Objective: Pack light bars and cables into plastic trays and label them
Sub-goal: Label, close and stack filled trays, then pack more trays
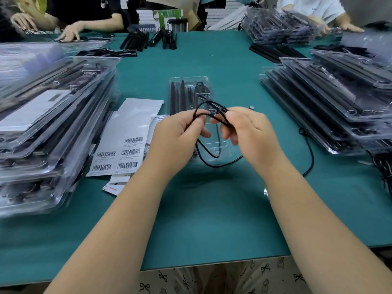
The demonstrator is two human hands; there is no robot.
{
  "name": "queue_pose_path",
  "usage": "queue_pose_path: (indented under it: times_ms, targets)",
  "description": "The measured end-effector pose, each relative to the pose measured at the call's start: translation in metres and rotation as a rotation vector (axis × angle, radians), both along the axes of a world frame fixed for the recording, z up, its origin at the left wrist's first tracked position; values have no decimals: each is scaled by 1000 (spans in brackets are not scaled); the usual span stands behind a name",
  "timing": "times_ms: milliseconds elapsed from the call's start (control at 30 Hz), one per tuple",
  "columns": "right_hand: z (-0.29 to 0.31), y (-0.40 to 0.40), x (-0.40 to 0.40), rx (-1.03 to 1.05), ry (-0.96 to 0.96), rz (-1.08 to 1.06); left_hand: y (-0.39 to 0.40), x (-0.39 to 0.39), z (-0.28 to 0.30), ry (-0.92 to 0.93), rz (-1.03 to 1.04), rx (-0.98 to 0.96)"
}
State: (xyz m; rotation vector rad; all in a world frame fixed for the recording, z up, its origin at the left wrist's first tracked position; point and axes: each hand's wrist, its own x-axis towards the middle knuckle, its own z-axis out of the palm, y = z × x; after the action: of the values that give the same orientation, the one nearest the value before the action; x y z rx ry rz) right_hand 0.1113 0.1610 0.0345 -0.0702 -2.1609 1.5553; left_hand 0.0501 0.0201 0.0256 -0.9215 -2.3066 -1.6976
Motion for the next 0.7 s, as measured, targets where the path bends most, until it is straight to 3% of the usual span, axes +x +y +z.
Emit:
queue_pose_path:
  times_ms: [133,233,300,467,567,700]
  targets:
    - [0,3,0,107,-127,118,3,-2,1,-221,83,116]
    - [-5,0,1,473,-153,165,8,-1,-1,-441,147,210]
    - [-8,-5,0,675,-111,85,12,2,-2,-466,98,204]
    - [-9,-14,-2,776,-127,-24,15,3,-3,-589,-182,328]
    - [-7,-16,-1,874,-138,0,17,5,-8,-592,-151,401]
    - [-6,-18,2,954,-70,85,16,1,-6,-826,-141,529]
